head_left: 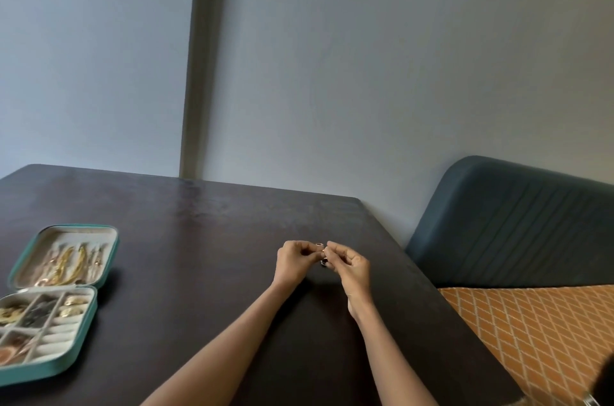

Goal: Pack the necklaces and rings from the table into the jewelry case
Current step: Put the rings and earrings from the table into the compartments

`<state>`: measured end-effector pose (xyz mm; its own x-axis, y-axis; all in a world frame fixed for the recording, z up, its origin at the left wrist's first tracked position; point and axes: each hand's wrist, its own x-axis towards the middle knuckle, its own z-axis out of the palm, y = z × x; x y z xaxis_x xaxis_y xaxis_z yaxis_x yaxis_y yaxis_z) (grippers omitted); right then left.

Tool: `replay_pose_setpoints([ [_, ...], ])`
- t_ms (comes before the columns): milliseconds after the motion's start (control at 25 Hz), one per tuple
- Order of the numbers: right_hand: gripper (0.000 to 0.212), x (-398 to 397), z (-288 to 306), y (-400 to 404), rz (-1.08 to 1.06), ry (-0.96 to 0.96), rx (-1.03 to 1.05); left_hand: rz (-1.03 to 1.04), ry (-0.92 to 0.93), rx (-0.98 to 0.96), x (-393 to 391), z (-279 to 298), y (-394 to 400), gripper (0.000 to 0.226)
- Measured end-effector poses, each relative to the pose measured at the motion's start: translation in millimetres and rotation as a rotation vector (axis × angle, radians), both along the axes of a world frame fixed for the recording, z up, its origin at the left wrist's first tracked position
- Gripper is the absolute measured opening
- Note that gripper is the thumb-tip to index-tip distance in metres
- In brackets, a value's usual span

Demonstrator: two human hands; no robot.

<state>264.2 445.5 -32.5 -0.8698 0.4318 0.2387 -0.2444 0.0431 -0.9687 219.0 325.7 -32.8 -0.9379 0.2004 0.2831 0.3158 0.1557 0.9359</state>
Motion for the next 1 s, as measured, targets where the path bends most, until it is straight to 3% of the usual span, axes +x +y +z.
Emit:
replay_pose_setpoints([
  [240,0.016,17.6,17.9,-42.7,0.097,-0.014,0.121,-0.026,-0.023,0.031,20.9,15.0,-57.5,0.003],
  [440,0.019,26.0,37.2,-93.6,0.197,0.02,0.195,-0.19,-0.052,-0.019,31.6,45.9,-129.8,0.003],
  [560,0.021,31.4,43.9,-134.5,0.251,0.028,0.243,-0.223,-0.052,-0.095,35.5,58.2,-184.5,0.014],
  [720,0.018,34.0,41.3,-193.8,0.34,0.032,0.272,-0.093,-0.059,-0.13,42.2,72.8,-252.3,0.033],
  [840,0.016,40.7,21.5,-239.5,0.409,0.026,0.343,-0.032,-0.159,-0.373,44.4,76.3,-294.5,0.052],
  [1000,0.018,51.2,-0.3,-287.7,0.468,0.054,0.508,0.09,-0.257,-0.966,47.2,69.5,-339.2,0.074],
])
